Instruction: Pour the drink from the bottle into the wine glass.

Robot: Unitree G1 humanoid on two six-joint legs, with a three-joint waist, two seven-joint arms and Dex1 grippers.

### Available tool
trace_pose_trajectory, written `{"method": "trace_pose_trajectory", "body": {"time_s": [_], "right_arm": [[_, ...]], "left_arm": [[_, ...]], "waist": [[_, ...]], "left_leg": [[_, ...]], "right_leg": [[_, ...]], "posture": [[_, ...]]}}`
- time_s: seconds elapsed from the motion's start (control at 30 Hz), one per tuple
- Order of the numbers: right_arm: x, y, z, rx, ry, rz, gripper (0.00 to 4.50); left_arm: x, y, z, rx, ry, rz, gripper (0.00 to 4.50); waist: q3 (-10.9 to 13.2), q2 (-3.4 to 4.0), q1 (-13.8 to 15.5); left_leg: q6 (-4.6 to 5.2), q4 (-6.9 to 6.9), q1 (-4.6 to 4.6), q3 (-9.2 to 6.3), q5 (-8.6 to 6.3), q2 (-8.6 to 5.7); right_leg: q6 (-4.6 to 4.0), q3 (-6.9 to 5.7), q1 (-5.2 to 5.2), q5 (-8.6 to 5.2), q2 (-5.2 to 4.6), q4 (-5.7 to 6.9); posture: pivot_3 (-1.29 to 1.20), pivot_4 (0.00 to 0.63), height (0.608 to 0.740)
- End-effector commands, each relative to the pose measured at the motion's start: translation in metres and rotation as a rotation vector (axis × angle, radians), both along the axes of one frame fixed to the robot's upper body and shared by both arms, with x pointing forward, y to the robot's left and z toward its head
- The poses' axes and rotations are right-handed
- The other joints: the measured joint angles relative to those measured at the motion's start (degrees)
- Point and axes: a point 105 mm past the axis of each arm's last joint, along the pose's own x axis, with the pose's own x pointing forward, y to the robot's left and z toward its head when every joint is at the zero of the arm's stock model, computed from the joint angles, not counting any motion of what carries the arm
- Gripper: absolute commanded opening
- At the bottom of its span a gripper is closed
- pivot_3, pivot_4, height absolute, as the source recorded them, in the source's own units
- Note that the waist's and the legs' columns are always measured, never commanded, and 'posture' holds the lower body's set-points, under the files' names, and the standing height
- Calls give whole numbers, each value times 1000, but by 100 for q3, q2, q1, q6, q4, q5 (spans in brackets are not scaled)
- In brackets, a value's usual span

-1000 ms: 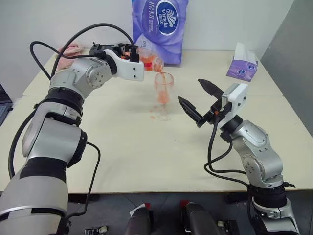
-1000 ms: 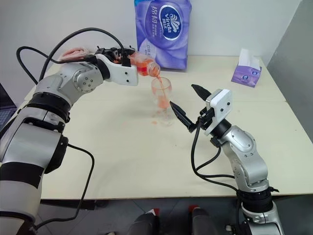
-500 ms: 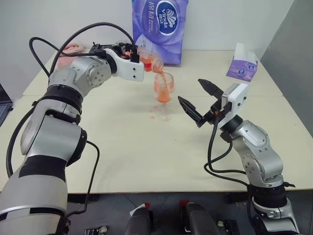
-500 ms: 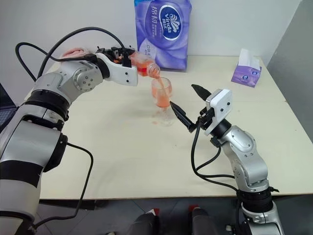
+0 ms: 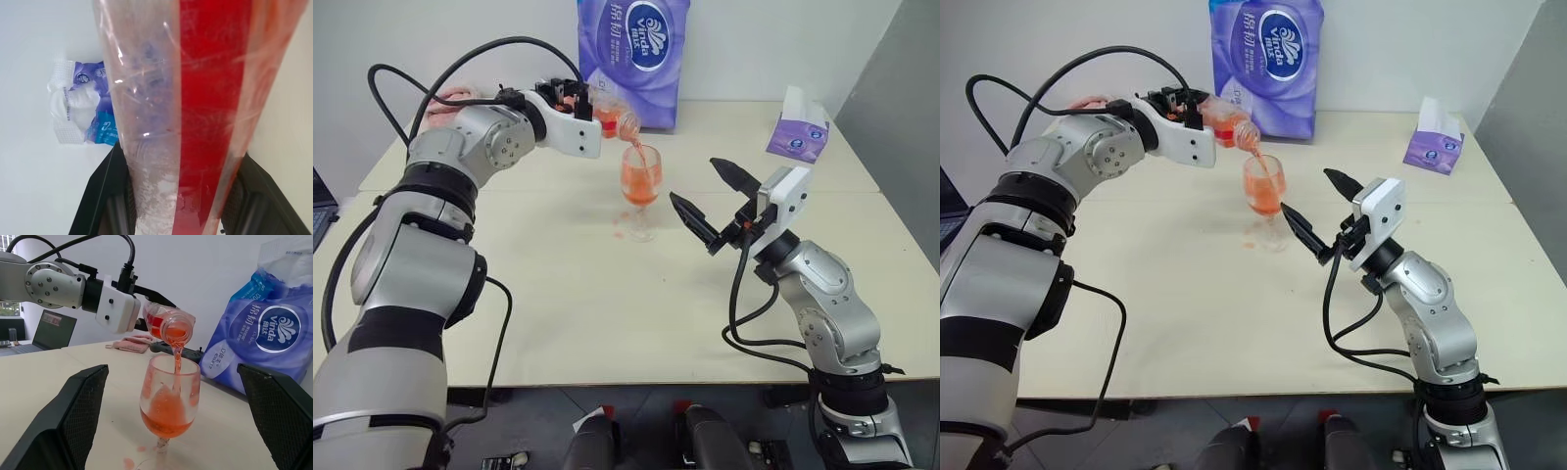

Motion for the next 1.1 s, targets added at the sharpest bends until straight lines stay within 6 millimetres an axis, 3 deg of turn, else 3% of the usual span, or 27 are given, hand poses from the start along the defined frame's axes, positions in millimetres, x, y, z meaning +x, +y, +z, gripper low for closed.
{"method": "trace_pose_trajectory", "body": {"time_s": [0.03, 0.33, 0.57, 0.77, 0.87, 0.97, 1.1], "right_arm": [[-2, -3, 10, 4, -42, -9, 4500], [-2, -3, 9, 2, -39, -9, 4500], [-1, -4, 7, 0, -28, -8, 4500], [-4, -2, 9, 3, -28, 3, 4500], [-9, 1, 10, -11, -34, 28, 4500], [-17, 4, 7, -36, -25, 66, 4500], [-36, 7, -11, -109, 32, 161, 4500]], "left_arm": [[-4, 0, 28, -11, -80, -6, 1681], [-3, -3, 27, -54, -62, -8, 1681], [-2, -8, 21, -239, 53, -35, 1681], [-3, -13, 20, -505, 177, -95, 1681], [-2, -10, 22, -729, 242, -120, 1681], [2, 4, 17, -936, 274, -94, 1681], [4, 41, -18, -1281, 301, 15, 1681]], "waist": [[0, 0, 0], [0, 0, 0], [0, 0, -1], [0, 0, -6], [0, 0, -9], [0, 0, -15], [-5, 2, -26]], "left_leg": [[0, 0, 0, 0, 0, 0], [-2, 1, 0, 0, 1, 0], [-5, 2, -1, 0, 3, 0], [-13, 3, 1, 2, 7, 2], [-14, 6, 0, 0, 8, 4], [-15, 8, -1, -2, 8, 5], [-15, 10, 5, -2, 8, 8]], "right_leg": [[0, 0, 0, 0, 0, 0], [0, 0, 0, 0, 0, 1], [0, -1, 0, 0, 0, 0], [0, 1, 0, 0, 0, 5], [0, 1, 0, 0, 0, 7], [0, 2, 0, 0, -1, 8], [0, 7, 1, 0, -3, 17]], "posture": [[0, 150, 740], [0, 150, 740], [0, 150, 740], [0, 150, 740], [0, 150, 740], [0, 150, 740], [0, 150, 740]]}}
